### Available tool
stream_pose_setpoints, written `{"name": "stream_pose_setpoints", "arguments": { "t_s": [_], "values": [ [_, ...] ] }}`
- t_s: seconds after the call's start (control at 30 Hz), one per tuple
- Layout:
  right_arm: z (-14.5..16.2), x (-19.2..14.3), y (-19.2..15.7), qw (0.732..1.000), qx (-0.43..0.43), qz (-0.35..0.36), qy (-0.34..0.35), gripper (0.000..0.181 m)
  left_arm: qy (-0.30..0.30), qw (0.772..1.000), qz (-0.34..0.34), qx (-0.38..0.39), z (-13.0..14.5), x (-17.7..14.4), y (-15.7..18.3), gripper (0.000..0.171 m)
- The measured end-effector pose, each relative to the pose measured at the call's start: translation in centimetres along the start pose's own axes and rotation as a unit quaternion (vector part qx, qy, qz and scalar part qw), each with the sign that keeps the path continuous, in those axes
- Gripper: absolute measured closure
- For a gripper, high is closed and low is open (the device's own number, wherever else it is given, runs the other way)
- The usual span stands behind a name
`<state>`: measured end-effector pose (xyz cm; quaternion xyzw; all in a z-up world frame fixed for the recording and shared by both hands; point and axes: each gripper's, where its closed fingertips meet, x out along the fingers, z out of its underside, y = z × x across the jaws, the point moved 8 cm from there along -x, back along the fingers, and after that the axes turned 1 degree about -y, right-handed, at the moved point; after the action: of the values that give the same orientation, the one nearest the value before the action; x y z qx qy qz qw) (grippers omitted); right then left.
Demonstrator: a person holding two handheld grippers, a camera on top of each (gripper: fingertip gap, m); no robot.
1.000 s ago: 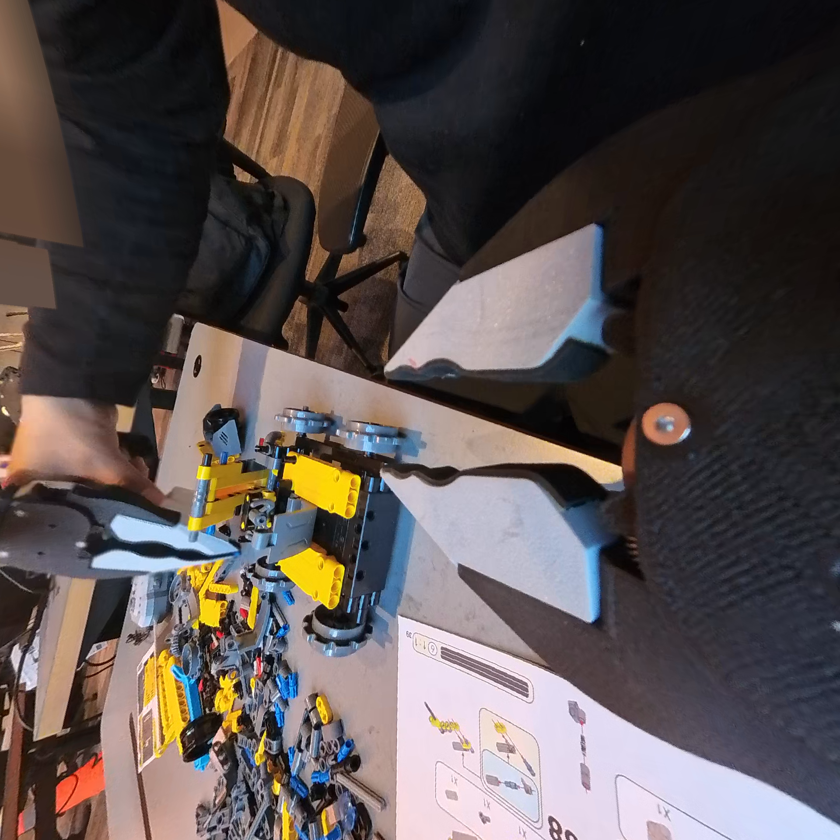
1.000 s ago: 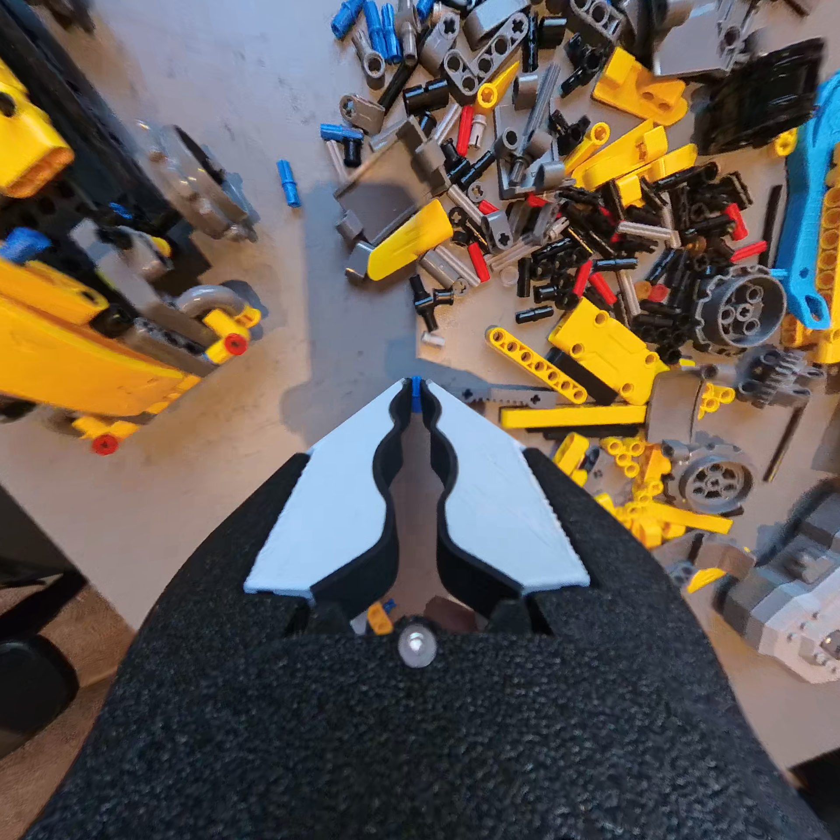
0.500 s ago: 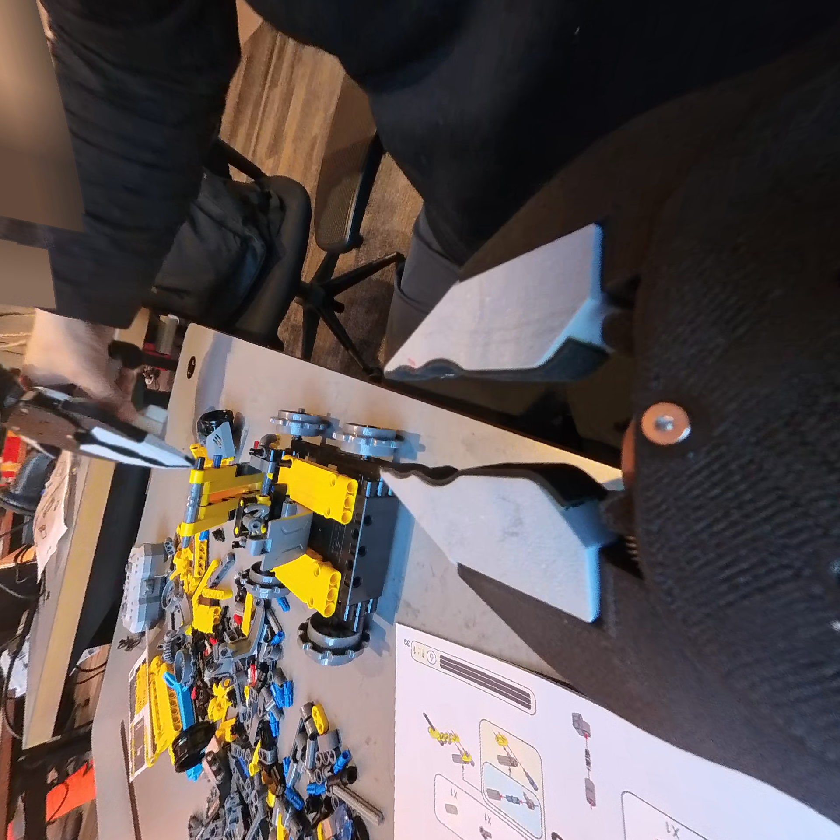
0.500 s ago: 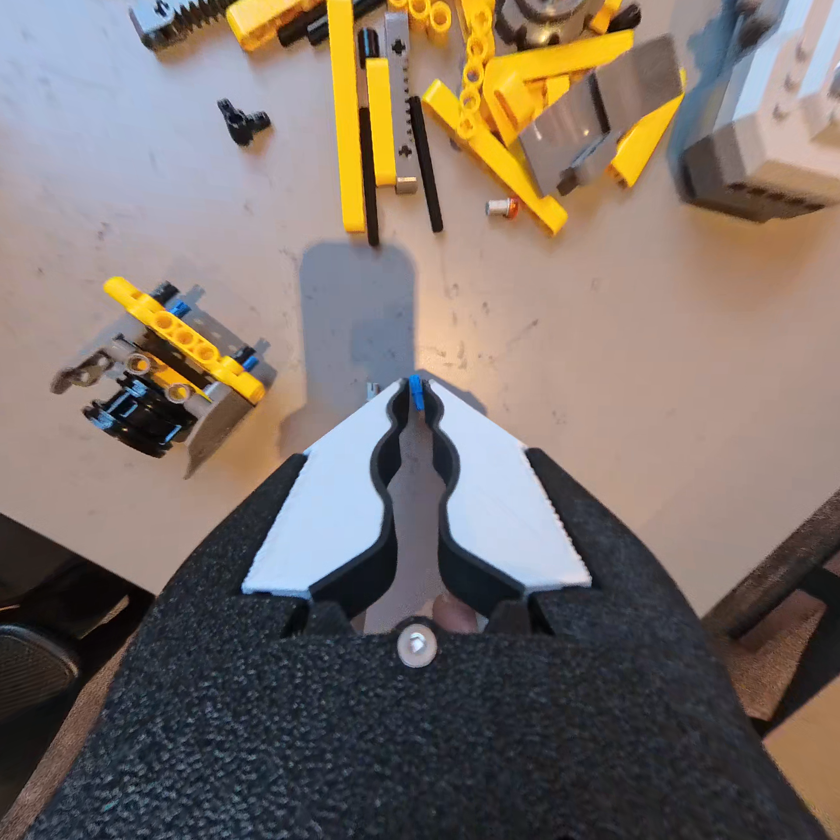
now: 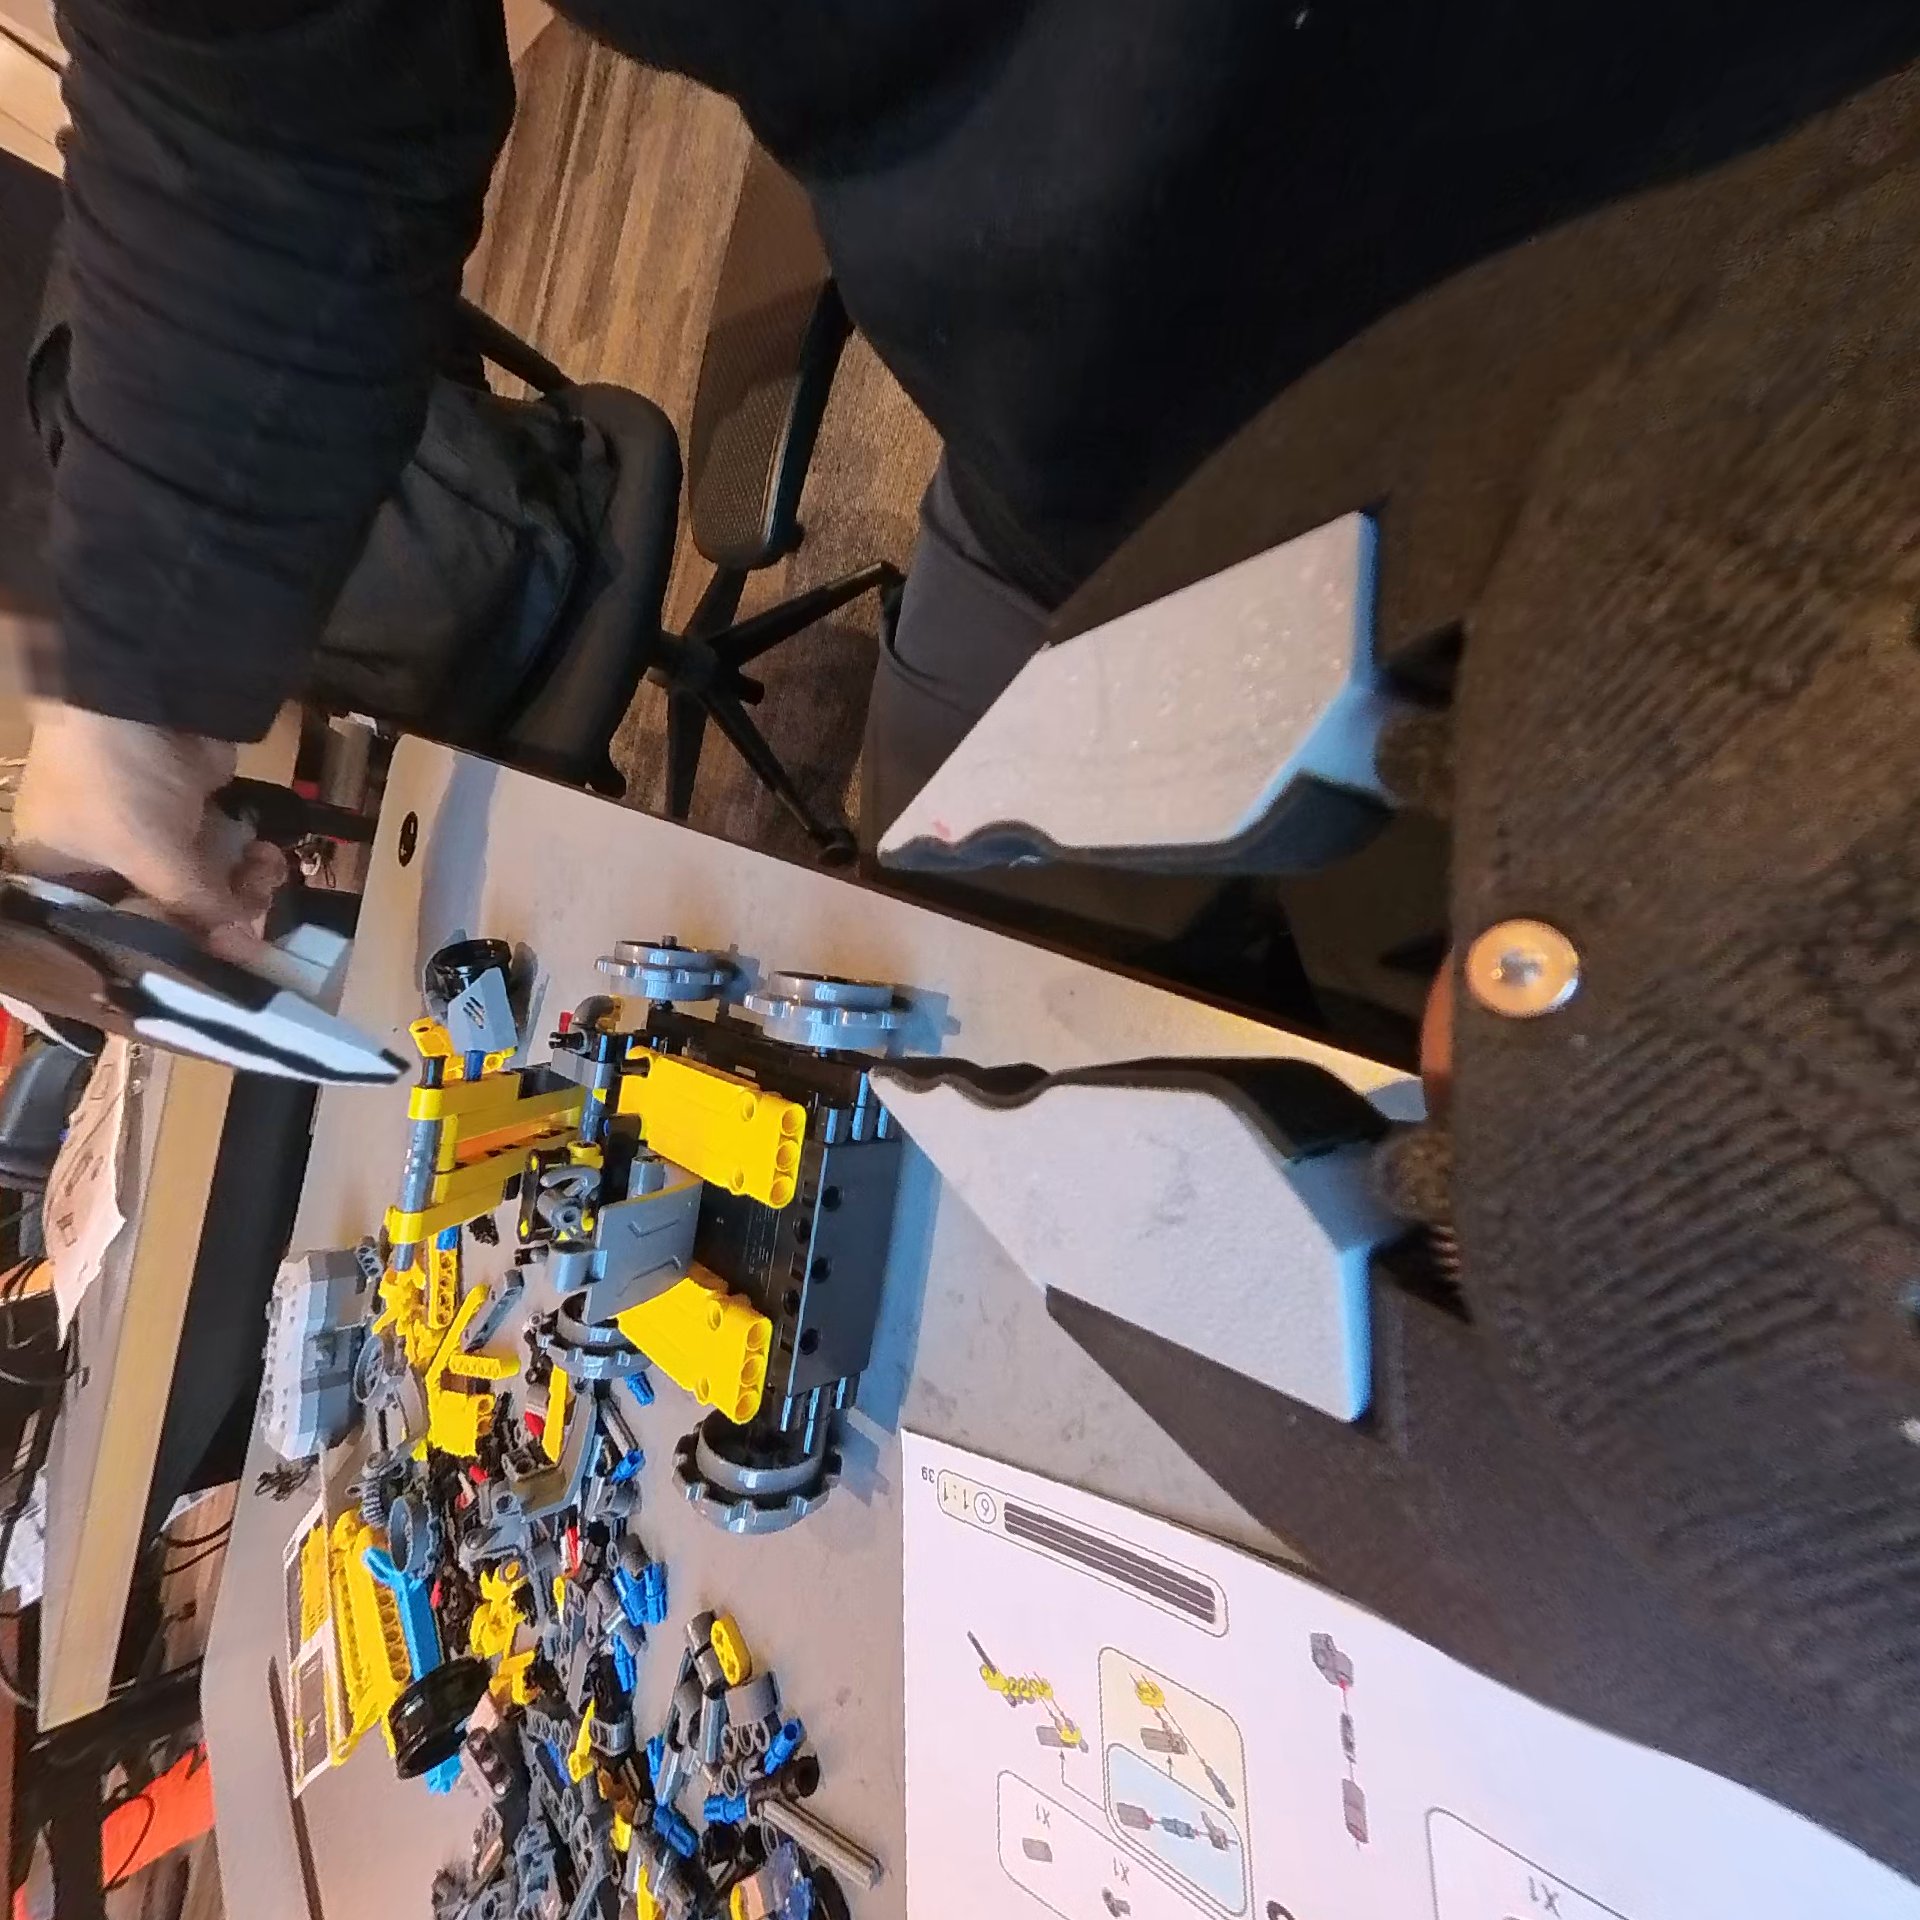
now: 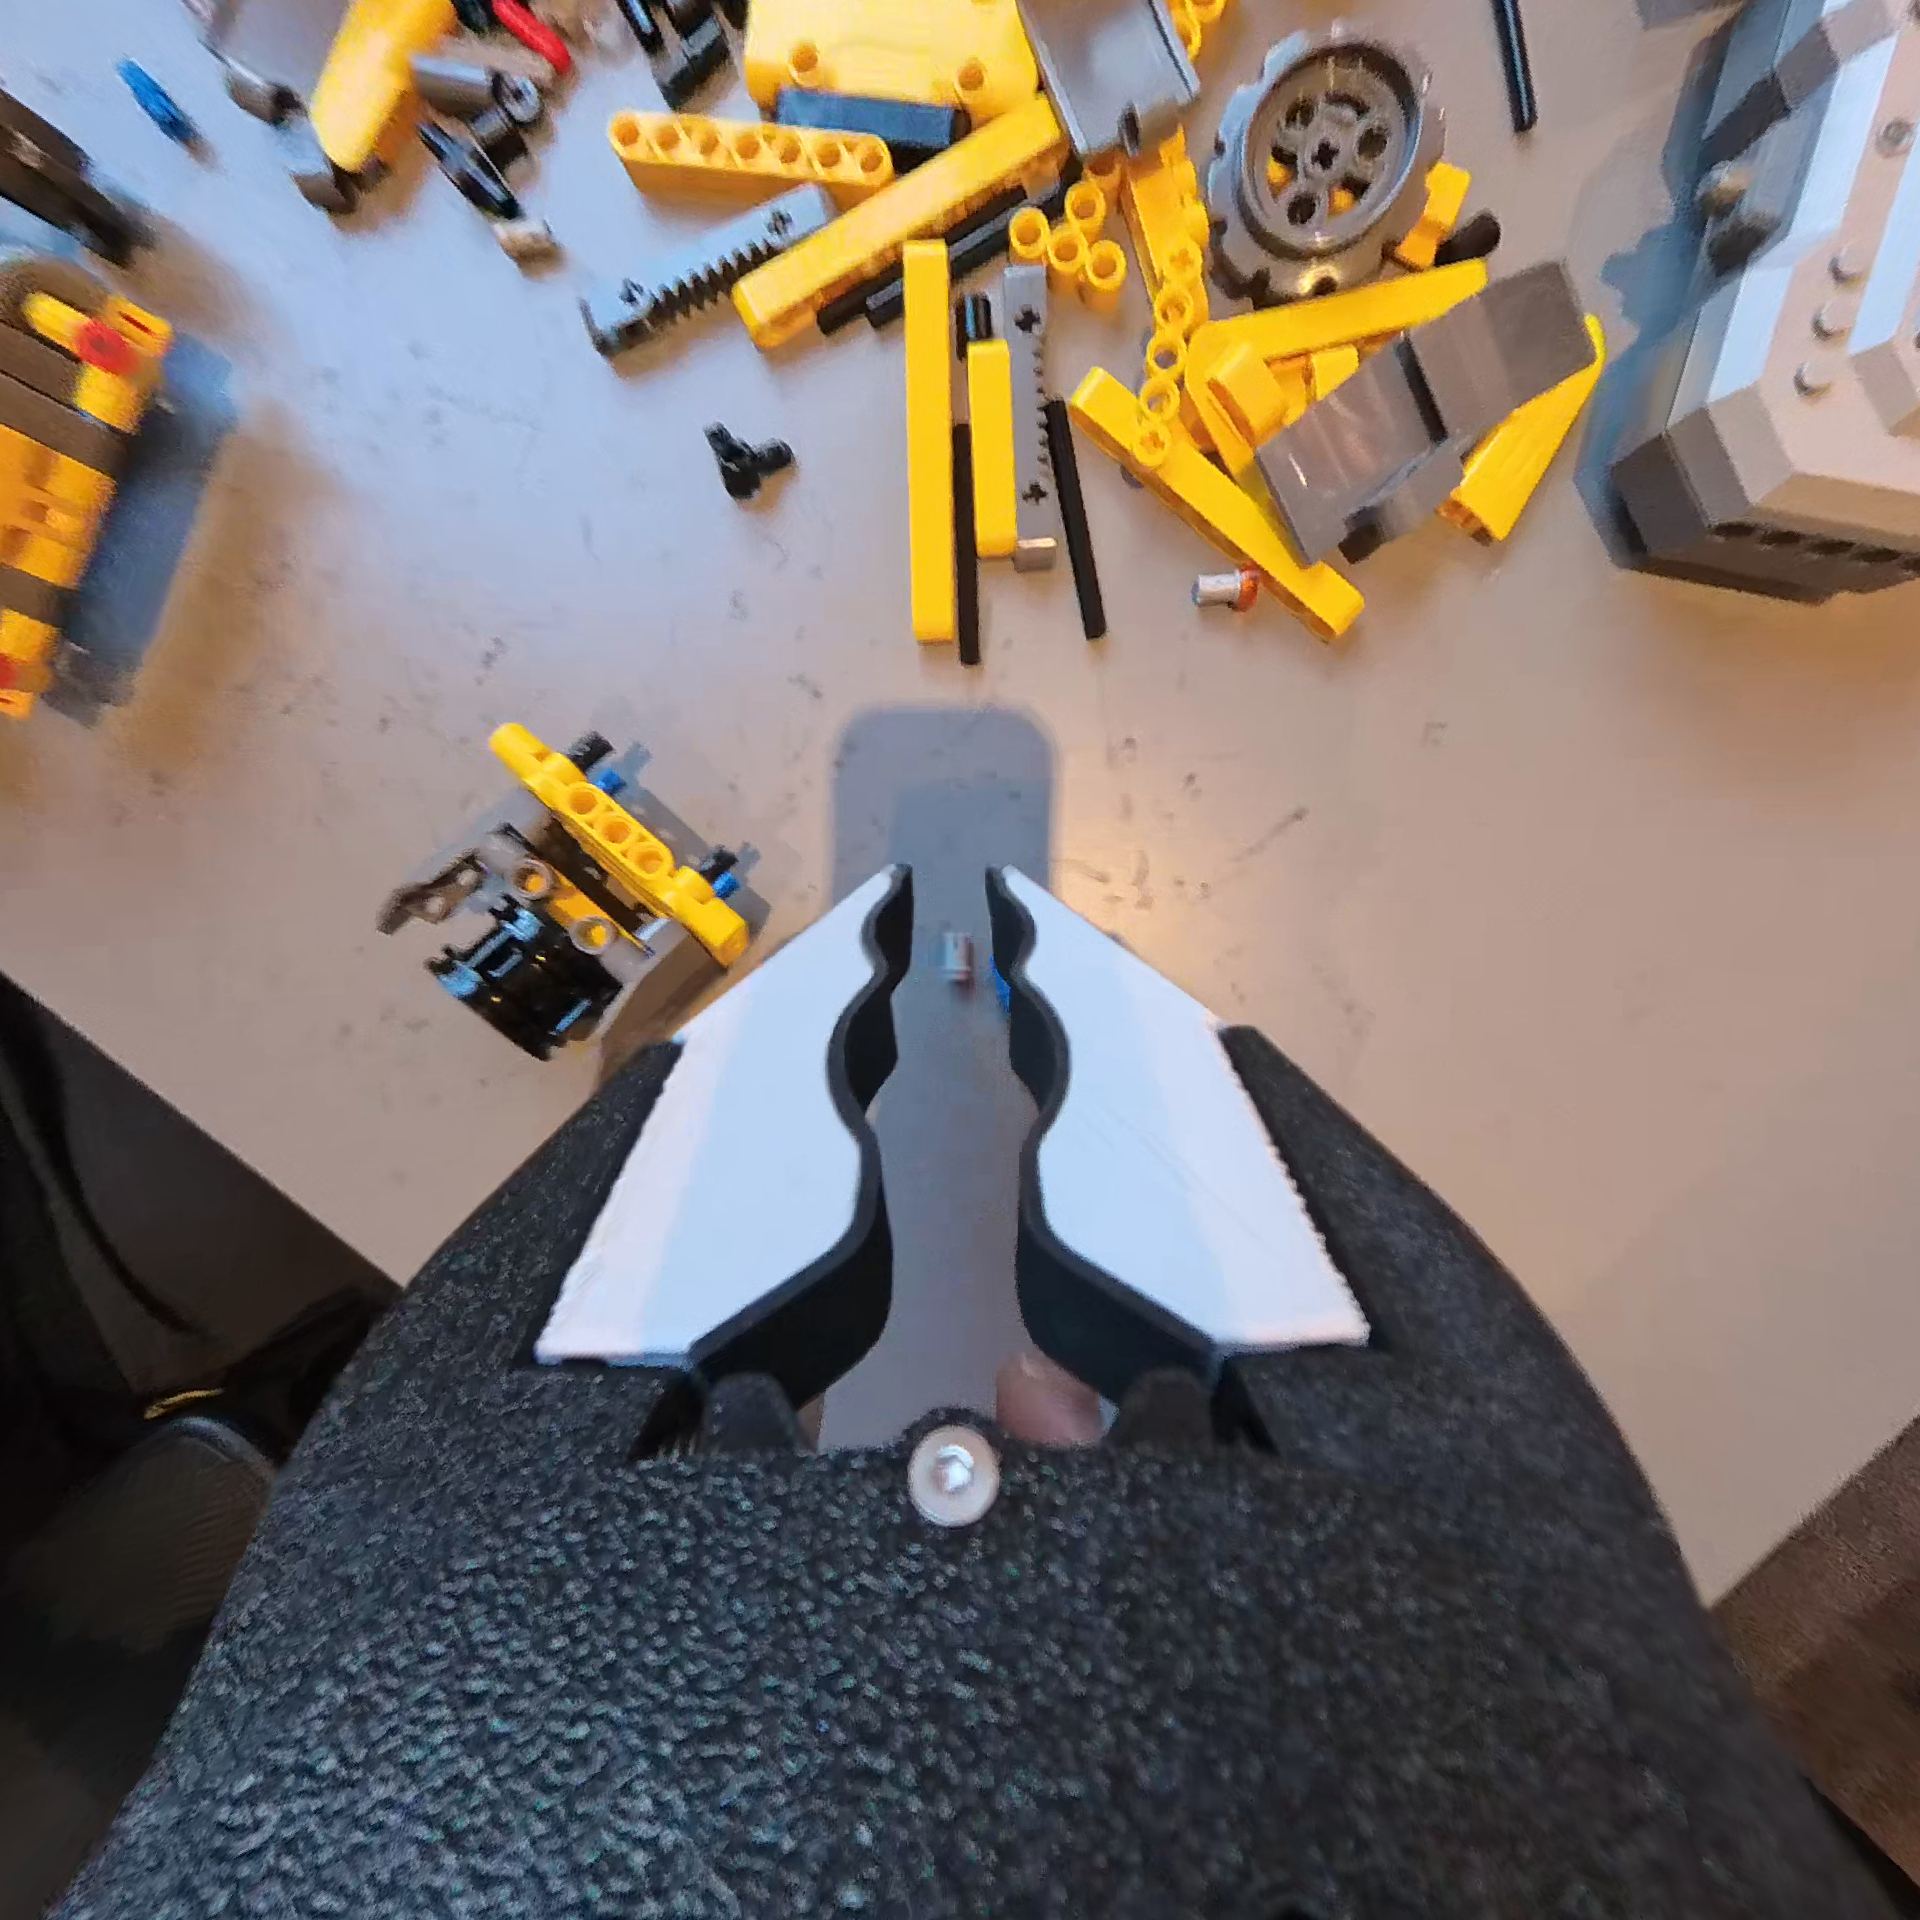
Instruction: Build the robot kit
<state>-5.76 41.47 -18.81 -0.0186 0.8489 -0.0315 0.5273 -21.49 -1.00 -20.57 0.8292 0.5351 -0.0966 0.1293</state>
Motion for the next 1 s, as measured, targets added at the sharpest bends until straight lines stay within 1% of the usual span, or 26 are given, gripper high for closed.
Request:
{"name": "stream_pose_setpoints", "arguments": {
  "t_s": [0.1, 0.27, 0.4, 0.63, 0.7, 0.77, 0.9, 1.0],
  "values": [
    [-1.0, -0.7, -1.0, 1.000, -0.001, -0.011, 0.024, 0.164, 0.008, 1.000, 0.000, -0.005, -0.2, -0.3, -0.2, 0.137],
    [-3.1, -1.9, -3.5, 0.997, -0.023, -0.021, 0.075, 0.163, 0.016, 1.000, 0.001, -0.011, -0.4, -0.7, -0.3, 0.137],
    [-4.0, -2.0, -5.2, 0.995, -0.045, -0.017, 0.087, 0.162, 0.018, 1.000, 0.000, -0.007, -0.5, -0.8, -0.3, 0.137],
    [-4.7, -0.6, -5.6, 0.994, -0.054, 0.008, 0.095, 0.159, 0.014, 1.000, -0.004, -0.004, -0.6, -0.8, -0.2, 0.138],
    [-5.4, -0.1, -6.0, 0.992, -0.063, 0.012, 0.107, 0.159, 0.013, 1.000, -0.006, -0.002, -0.6, -0.7, -0.2, 0.138],
    [-6.4, 0.3, -6.7, 0.990, -0.075, 0.019, 0.122, 0.155, 0.011, 1.000, -0.007, -0.002, -0.5, -0.7, -0.2, 0.138],
    [-8.3, 0.6, -7.4, 0.983, -0.093, 0.045, 0.155, 0.152, 0.005, 1.000, -0.008, -0.006, -0.3, -0.4, -0.3, 0.138],
    [-8.9, 0.8, -7.6, 0.983, -0.096, 0.039, 0.151, 0.153, 0.004, 1.000, -0.009, -0.005, -0.3, -0.4, -0.3, 0.138]
  ]
}}
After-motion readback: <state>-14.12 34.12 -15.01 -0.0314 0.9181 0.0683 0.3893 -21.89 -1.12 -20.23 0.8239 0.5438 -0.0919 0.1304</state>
